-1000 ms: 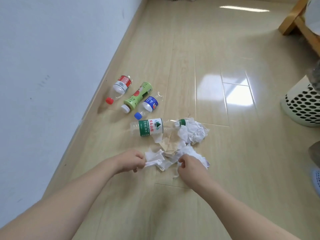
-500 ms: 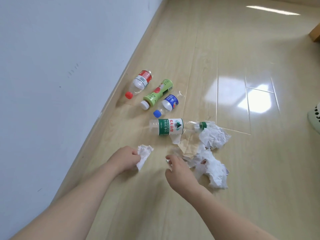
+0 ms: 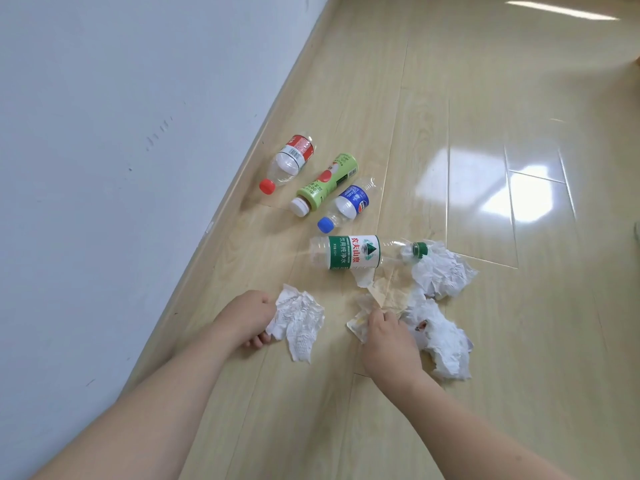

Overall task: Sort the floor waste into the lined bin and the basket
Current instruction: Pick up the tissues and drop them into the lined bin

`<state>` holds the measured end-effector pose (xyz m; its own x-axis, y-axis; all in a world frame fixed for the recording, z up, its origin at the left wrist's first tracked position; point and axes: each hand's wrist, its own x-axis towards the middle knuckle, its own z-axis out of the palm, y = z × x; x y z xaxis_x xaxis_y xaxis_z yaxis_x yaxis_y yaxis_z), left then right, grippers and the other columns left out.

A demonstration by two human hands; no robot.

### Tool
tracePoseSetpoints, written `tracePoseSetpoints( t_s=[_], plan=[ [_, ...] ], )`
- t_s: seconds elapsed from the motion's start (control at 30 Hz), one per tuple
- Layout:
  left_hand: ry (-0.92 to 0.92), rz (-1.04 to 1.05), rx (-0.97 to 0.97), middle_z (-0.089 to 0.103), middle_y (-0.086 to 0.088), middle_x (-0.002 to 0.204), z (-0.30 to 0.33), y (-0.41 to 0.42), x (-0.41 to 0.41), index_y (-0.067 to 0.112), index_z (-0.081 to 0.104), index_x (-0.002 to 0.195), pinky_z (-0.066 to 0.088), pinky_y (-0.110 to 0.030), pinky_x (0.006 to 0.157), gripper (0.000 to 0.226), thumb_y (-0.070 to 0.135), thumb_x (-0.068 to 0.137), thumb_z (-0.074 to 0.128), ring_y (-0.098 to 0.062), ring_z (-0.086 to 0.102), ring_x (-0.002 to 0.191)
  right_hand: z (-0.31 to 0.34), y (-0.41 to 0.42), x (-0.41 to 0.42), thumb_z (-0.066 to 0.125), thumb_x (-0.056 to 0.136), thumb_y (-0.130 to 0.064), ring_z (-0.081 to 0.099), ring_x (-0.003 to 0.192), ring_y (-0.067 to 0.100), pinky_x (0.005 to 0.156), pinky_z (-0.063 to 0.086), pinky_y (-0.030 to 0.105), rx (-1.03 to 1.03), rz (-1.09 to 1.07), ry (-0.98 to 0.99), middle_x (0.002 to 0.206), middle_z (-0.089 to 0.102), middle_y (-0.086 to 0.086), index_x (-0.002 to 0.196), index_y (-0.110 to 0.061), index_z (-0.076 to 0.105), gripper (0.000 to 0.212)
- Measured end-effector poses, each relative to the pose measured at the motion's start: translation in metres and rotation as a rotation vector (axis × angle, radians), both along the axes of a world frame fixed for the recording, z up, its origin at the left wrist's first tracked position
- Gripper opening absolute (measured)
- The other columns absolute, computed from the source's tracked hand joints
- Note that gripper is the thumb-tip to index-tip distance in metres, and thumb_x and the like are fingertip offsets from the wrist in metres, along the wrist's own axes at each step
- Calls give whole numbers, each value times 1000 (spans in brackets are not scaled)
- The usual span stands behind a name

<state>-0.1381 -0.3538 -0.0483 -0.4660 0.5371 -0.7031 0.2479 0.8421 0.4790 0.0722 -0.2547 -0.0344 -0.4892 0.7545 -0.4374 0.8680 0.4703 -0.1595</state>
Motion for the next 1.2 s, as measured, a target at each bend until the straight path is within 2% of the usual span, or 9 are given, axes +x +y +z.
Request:
tracePoseSetpoints(
  t_s=[0.07,0.17,0.3,0.43,0.5,0.67,0.9,1.07,1.2],
  plan=[
    [59,12,35,68,-9,65,-3,-4,-1,17,41,75,36,-21,45,16,20,90,37,-19,56,43,0,2,2,39,84,1,48,96,23,72,30,26,-27,-6,42,112,53,7,93,-17,35,21],
    [73,40,52,69,-7,64,-9,-4,-2,17,42,75,37,-23,47,19,27,91,43,-17,57,42,1,4,6,39,83,4,47,92,20,69,30,24,-48,-9,84,105,55,4,96,-16,46,24],
    [38,57,43,69,-7,64,-8,-2,-2,17,41,74,36,-22,46,16,23,88,47,-18,57,43,6,7,16,39,88,-3,46,80,17,53,27,21,-72,-97,207,87,49,-3,83,-17,45,16],
    [46,11,40,67,-6,63,-3,-2,2,17,41,72,35,-22,45,17,21,86,49,-18,60,44,18,11,29,47,87,-7,53,76,14,65,46,30,-159,-287,420,81,58,-6,81,-18,55,15],
    [15,-7,59,65,-7,61,0,2,8,17,42,70,34,-22,45,17,17,85,48,-19,60,44,25,13,37,51,87,-7,52,69,12,62,50,30,-193,-340,494,75,58,-5,79,-18,57,15],
    [-98,-34,144,54,-10,55,18,24,29,15,41,67,31,-23,46,16,10,82,44,-21,50,44,40,24,54,56,85,-4,53,68,15,51,43,15,-310,-522,606,72,57,-2,80,-11,60,11],
    [-173,-163,174,52,-7,53,62,47,68,12,45,71,34,-24,49,13,8,82,44,-18,49,46,82,62,74,56,89,6,45,54,15,51,49,21,-844,-905,866,63,46,5,80,-6,52,15],
    [-218,-149,255,49,-10,55,115,70,92,11,44,67,40,-21,45,21,2,86,43,-17,51,41,135,86,103,54,90,5,47,50,13,48,50,19,-939,-885,961,61,49,5,79,-7,54,15],
    [-316,-63,375,55,-23,78,164,102,117,5,48,79,50,-27,48,13,6,91,42,-23,58,46,180,115,142,53,89,4,50,46,11,49,51,18,-954,-862,1042,61,50,4,81,-6,57,13]
  ],
)
